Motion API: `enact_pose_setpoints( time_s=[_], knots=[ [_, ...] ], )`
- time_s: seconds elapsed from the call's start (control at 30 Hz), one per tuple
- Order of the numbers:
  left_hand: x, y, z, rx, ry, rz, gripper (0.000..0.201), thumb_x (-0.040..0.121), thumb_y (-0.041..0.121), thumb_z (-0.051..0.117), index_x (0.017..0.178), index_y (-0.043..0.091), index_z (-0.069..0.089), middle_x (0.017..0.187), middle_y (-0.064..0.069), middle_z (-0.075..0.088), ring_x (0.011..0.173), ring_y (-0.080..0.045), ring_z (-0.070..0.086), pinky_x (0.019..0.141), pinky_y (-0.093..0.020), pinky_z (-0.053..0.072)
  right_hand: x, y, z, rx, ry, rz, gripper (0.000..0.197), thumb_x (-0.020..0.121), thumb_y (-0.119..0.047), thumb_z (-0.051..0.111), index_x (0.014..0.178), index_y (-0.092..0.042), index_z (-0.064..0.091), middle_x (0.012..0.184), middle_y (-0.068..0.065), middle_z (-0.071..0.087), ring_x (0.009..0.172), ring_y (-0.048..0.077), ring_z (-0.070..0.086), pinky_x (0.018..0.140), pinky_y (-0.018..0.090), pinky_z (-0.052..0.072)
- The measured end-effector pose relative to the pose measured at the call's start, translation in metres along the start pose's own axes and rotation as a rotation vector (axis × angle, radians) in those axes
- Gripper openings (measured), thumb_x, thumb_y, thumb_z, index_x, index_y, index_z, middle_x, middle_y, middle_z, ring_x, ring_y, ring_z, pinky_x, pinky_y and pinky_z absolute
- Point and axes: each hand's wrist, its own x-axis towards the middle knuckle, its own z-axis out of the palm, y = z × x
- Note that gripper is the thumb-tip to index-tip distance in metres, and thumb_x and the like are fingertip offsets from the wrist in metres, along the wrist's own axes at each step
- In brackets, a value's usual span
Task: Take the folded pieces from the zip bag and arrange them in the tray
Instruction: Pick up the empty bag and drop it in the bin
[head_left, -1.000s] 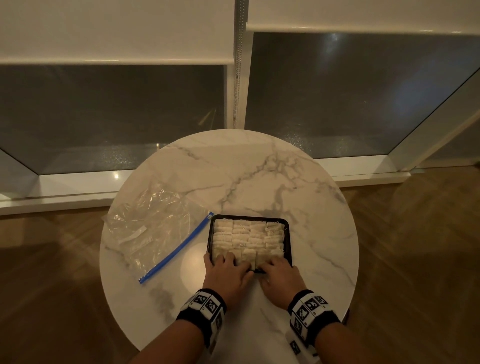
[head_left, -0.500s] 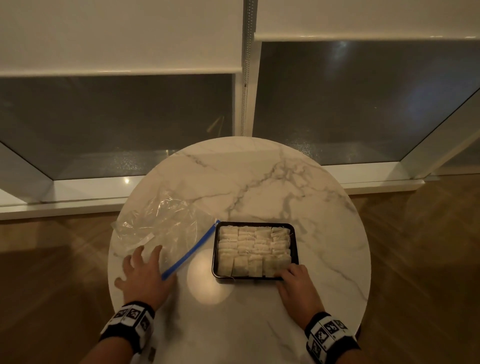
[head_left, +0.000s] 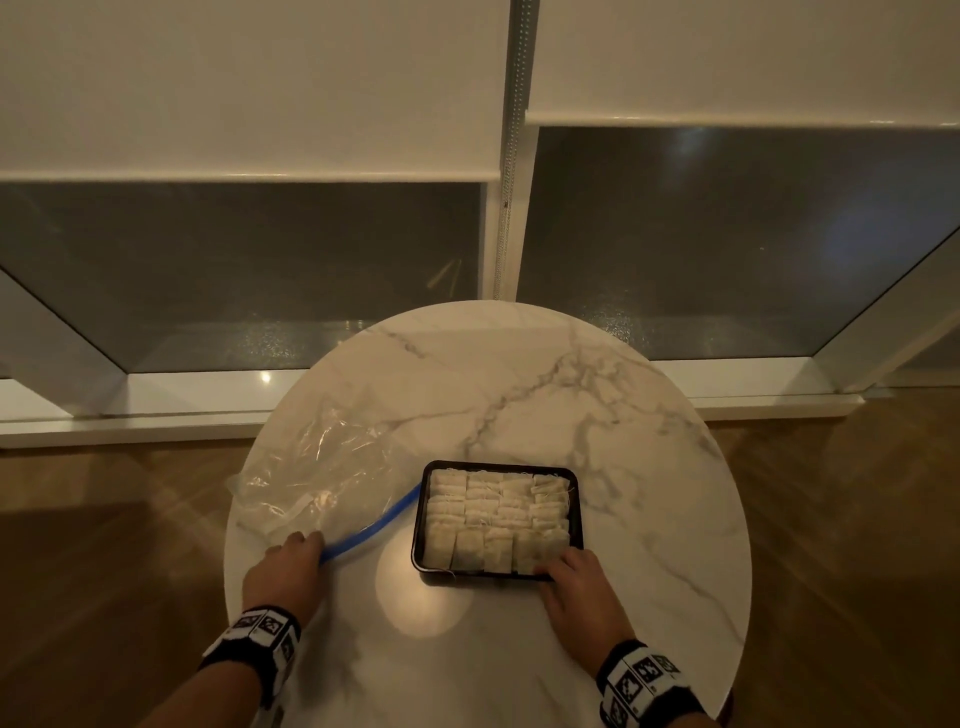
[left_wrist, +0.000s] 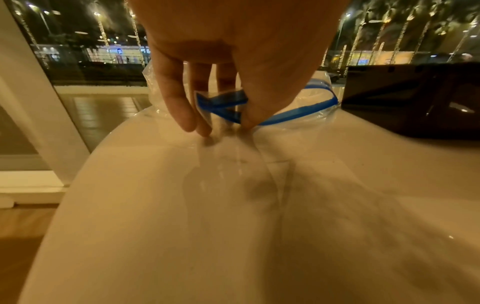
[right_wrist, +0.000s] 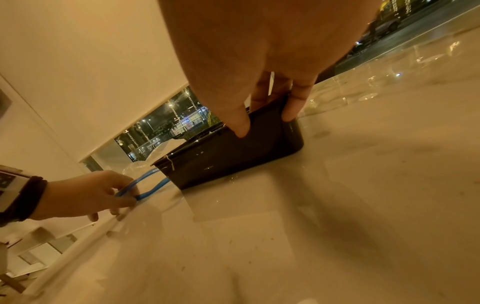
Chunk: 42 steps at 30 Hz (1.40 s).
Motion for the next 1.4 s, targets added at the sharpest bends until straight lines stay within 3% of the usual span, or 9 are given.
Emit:
enact_pose_setpoints(
  time_s=[0.17, 0.37, 0.83, 0.97, 1.07, 1.17, 1.23, 1.3, 1.4],
  knots=[
    [-0.001, -0.004, -0.011, -0.189, 0.058, -0.161, 0.017, 0.096, 0.015, 0.043, 0.112, 0.019, 0.049, 0.112, -0.007, 0.057, 0.102, -0.03, 0.061, 0.081, -0.043, 0.05, -0.001, 0.002, -0.002, 0.039, -0.008, -0.037, 0.009, 0.092, -0.026, 0.058, 0.095, -0.023, 0.065, 0.098, -0.008, 0.056, 0.092, 0.009, 0.044, 0.082, 0.019, 0.041],
    [-0.013, 0.012, -0.047, -0.689, 0.384, -0.346, 0.006, 0.1, 0.011, 0.048, 0.1, 0.008, 0.053, 0.096, -0.017, 0.056, 0.086, -0.039, 0.058, 0.076, -0.048, 0.047, 0.006, -0.001, 0.003, 0.089, -0.032, -0.079, 0.016, 0.094, -0.02, 0.059, 0.103, -0.023, 0.072, 0.101, -0.007, 0.06, 0.095, 0.007, 0.045, 0.085, 0.01, 0.032],
    [-0.052, 0.045, -0.114, -1.027, 0.547, -0.165, 0.011, 0.106, 0.027, 0.042, 0.099, 0.019, 0.047, 0.085, -0.008, 0.056, 0.075, -0.024, 0.058, 0.06, -0.034, 0.043, 0.038, -0.04, 0.021, 0.118, -0.122, -0.091, 0.022, 0.096, -0.019, 0.054, 0.107, -0.019, 0.073, 0.106, 0.002, 0.062, 0.103, 0.022, 0.052, 0.094, 0.025, 0.041],
    [-0.061, 0.05, -0.114, -1.097, 0.492, -0.104, 0.01, 0.105, 0.031, 0.044, 0.096, 0.027, 0.048, 0.084, -0.005, 0.055, 0.074, -0.025, 0.056, 0.065, -0.037, 0.048, 0.035, -0.045, 0.012, 0.101, -0.11, -0.082, 0.021, 0.096, -0.025, 0.055, 0.106, -0.022, 0.073, 0.104, -0.002, 0.061, 0.102, 0.019, 0.049, 0.093, 0.034, 0.046],
    [-0.076, 0.06, -0.127, -1.262, 0.431, 0.029, 0.008, 0.101, 0.032, 0.056, 0.101, 0.024, 0.053, 0.088, -0.002, 0.058, 0.077, -0.019, 0.057, 0.067, -0.033, 0.049, 0.029, -0.053, -0.011, 0.063, 0.064, -0.076, 0.018, 0.094, -0.036, 0.055, 0.101, -0.028, 0.07, 0.098, -0.013, 0.058, 0.099, 0.013, 0.046, 0.085, 0.029, 0.045],
    [-0.094, 0.08, -0.153, -1.401, 0.386, 0.185, 0.011, 0.095, 0.03, 0.063, 0.096, 0.02, 0.059, 0.078, 0.0, 0.059, 0.069, -0.013, 0.056, 0.064, -0.025, 0.051, 0.028, -0.072, -0.047, 0.336, 0.153, 0.074, 0.026, 0.092, -0.044, 0.06, 0.114, -0.03, 0.064, 0.108, -0.017, 0.057, 0.107, 0.006, 0.048, 0.09, 0.024, 0.044],
    [-0.106, 0.099, -0.169, -1.578, 0.182, 0.234, 0.025, 0.096, 0.038, 0.059, 0.084, 0.016, 0.06, 0.068, 0.0, 0.054, 0.064, -0.016, 0.053, 0.059, -0.023, 0.048, 0.032, -0.085, -0.075, 0.72, 0.111, 0.228, 0.046, 0.087, -0.046, 0.068, 0.129, -0.035, 0.054, 0.121, -0.014, 0.057, 0.117, 0.005, 0.053, 0.096, 0.03, 0.05],
    [-0.114, 0.12, -0.18, -1.737, -0.123, 0.213, 0.044, 0.093, 0.055, 0.057, 0.087, 0.013, 0.069, 0.077, -0.011, 0.057, 0.071, -0.026, 0.054, 0.064, -0.03, 0.048, 0.034, -0.094, -0.103, 1.099, 0.066, 0.262, 0.073, 0.078, -0.056, 0.073, 0.142, -0.043, 0.041, 0.136, -0.009, 0.055, 0.125, 0.011, 0.055, 0.102, 0.04, 0.05],
    [-0.112, 0.147, -0.176, -1.721, -0.305, 0.152, 0.05, 0.089, 0.061, 0.056, 0.084, 0.016, 0.077, 0.086, -0.012, 0.071, 0.074, -0.026, 0.065, 0.069, -0.034, 0.05, 0.031, -0.096, -0.14, 1.255, -0.002, 0.156, 0.084, 0.075, -0.071, 0.067, 0.147, -0.051, 0.028, 0.151, -0.007, 0.044, 0.135, 0.018, 0.048, 0.108, 0.051, 0.044]
  ],
)
